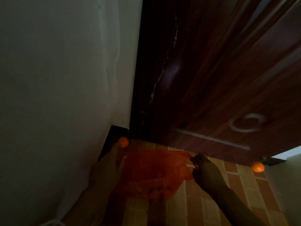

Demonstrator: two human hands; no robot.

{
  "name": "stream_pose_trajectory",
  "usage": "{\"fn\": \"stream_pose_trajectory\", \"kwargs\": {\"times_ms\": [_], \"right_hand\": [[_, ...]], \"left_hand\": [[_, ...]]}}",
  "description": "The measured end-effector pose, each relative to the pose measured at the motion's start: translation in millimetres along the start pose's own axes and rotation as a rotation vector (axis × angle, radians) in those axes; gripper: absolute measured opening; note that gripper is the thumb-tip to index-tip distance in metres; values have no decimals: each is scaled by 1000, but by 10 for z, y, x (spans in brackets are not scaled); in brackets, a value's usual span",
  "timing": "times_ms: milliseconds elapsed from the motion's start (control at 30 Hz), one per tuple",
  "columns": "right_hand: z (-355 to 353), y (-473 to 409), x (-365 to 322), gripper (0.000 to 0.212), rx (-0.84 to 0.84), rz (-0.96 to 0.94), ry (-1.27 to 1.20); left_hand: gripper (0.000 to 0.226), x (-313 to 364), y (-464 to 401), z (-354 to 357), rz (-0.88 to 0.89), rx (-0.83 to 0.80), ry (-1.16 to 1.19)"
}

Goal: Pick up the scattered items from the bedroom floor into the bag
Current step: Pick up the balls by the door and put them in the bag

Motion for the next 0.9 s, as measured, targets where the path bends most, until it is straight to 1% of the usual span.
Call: {"fn": "stream_pose_trajectory", "kwargs": {"times_ms": [100,167,200,233,300,333,367,400,433,467,500,533,600,633,700,733,767,800,833,900], "right_hand": [[-13,-11,-37,47,-11,139,92],[-122,-76,-122,48,61,131,228],[-186,-116,-180,49,136,81,276],[-228,-152,-274,52,214,-13,274],[-184,-206,-573,62,315,-276,207],[-84,-248,-724,68,299,-408,181],[92,-309,-830,76,218,-502,155],[333,-360,-898,85,100,-561,152],[583,-403,-919,91,-13,-583,186],[827,-460,-890,91,-69,-599,237],[999,-496,-853,89,-98,-603,283],[1125,-523,-805,86,-100,-589,310],[1270,-594,-714,88,-120,-542,259],[1332,-627,-680,91,-149,-528,224],[1473,-662,-614,98,-144,-553,161],[1527,-679,-593,102,-145,-555,129],[1603,-695,-547,103,-178,-535,86],[1684,-714,-504,102,-216,-508,37],[1725,-726,-497,98,-233,-494,-13],[1820,-759,-493,83,-247,-436,-111]], "left_hand": [[42,-12,10,-27,51,-20,17],[33,7,-9,71,70,-48,-19],[29,22,-13,129,76,-53,-58],[27,23,-13,190,76,-67,-97],[27,11,-22,278,75,-102,-123],[29,5,-43,314,79,-114,-148],[30,12,-65,346,93,-113,-200],[32,26,-97,372,127,-97,-256],[34,46,-129,404,175,-81,-310],[38,76,-183,427,223,-71,-376],[46,83,-249,474,250,-72,-445],[57,74,-315,552,262,-108,-489],[76,47,-455,726,264,-237,-496],[81,13,-497,834,268,-307,-487],[76,-36,-483,1059,322,-420,-513],[78,-70,-444,1164,362,-458,-531],[86,-143,-385,1272,389,-534,-534],[93,-250,-318,1366,389,-618,-529],[98,-387,-264,1431,344,-715,-512],[102,-543,-255,1413,273,-792,-479]]}}
Point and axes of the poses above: each hand's wrist, its own y-axis away from the middle knuckle, its own z-axis out of the palm, x = y × z, the point moved 4 cm from there along -y, towards the middle knuckle, and after that the axes turned 2 degrees about -x, right-handed, at the moved point
